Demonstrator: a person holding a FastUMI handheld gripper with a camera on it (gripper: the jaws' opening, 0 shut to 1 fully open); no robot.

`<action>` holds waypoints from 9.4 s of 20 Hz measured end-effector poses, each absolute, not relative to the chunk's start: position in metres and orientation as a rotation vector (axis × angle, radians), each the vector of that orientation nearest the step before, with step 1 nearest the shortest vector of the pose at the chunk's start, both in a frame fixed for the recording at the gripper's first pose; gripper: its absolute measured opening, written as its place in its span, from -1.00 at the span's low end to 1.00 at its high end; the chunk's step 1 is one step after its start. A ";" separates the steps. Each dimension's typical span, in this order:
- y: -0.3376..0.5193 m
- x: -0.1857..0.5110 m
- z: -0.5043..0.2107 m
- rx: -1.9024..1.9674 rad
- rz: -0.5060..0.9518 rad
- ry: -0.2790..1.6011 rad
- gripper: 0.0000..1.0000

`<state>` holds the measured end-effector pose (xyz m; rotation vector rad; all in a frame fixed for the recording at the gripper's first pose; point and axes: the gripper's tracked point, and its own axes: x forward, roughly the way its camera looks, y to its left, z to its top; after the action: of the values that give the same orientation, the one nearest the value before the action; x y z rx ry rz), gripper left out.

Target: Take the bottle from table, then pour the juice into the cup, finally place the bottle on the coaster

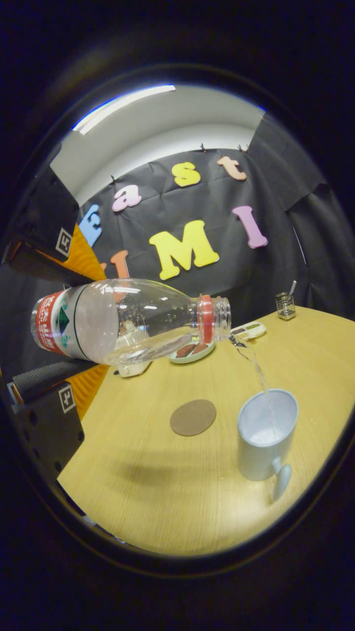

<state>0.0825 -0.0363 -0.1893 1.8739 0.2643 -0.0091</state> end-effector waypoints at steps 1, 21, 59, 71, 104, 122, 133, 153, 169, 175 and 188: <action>-0.035 0.083 -0.188 1.881 0.002 0.259 0.58; -0.042 0.079 -0.168 2.032 0.030 0.242 0.57; -0.079 0.075 -0.118 2.262 0.093 0.166 0.57; -0.042 0.074 -0.159 1.435 0.007 0.304 0.58; -0.037 0.130 -0.084 0.011 0.016 0.104 0.60; -0.019 0.176 -0.207 -0.023 0.041 0.116 0.63; -0.061 0.195 -0.268 -0.026 -0.060 0.124 0.63; -0.061 0.204 -0.307 -0.039 0.004 0.144 1.00; -0.072 0.128 -0.154 -0.068 0.040 0.105 1.00; -0.077 0.077 -0.104 -0.042 0.044 0.104 1.00; -0.132 -0.041 -0.041 -0.019 -0.082 0.084 1.00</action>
<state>-0.0410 -0.1316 -0.0406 -0.0193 0.0843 -0.0819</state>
